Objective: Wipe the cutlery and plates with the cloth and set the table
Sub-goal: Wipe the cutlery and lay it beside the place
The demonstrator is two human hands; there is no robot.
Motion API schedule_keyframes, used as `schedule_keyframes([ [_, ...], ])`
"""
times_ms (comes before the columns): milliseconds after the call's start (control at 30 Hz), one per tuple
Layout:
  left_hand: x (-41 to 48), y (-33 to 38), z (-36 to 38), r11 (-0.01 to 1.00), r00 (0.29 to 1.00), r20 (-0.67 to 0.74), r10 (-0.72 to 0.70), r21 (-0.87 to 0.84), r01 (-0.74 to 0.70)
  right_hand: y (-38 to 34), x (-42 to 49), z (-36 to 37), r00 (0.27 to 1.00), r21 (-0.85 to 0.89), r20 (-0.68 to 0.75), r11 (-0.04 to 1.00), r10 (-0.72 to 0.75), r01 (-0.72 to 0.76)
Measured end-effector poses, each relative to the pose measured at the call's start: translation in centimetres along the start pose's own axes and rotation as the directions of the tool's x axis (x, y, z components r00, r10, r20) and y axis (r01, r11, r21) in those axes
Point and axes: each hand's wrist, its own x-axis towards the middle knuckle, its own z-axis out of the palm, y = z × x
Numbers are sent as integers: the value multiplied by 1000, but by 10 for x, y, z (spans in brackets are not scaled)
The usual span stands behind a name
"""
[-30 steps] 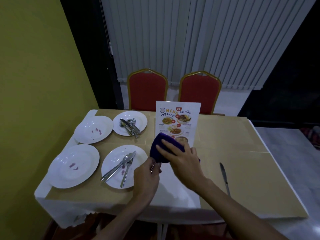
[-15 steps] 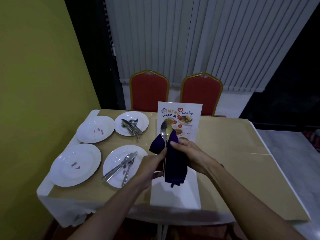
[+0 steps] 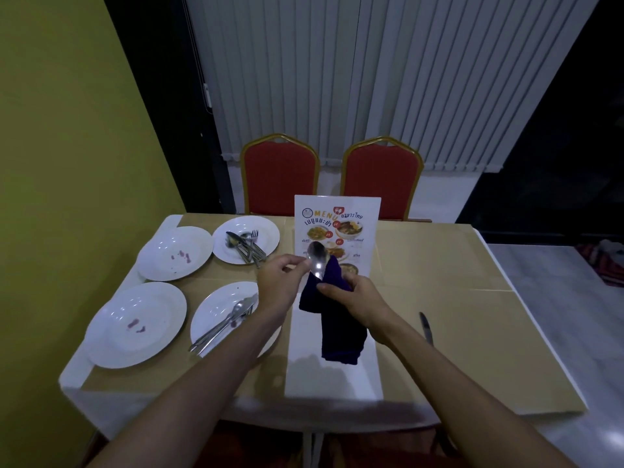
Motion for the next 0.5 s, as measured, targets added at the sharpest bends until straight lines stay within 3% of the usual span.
schedule_keyframes([
  [100,3,0,11,995,992,-100,-71,-72,64,15,-11,-2,999,-78,38,997,5,-2],
  [167,-3,-7,19,971,980,-29,-196,-147,190,22,-16,-9,1000,-117,-11,993,16,-17],
  [300,-14,-14,36,912,904,224,-365,-108,395,31,-21,-25,999,-155,-42,987,28,-34],
  [500,-6,0,77,809,857,292,-424,-303,503,65,-28,-59,992,-185,-96,977,88,-105],
])
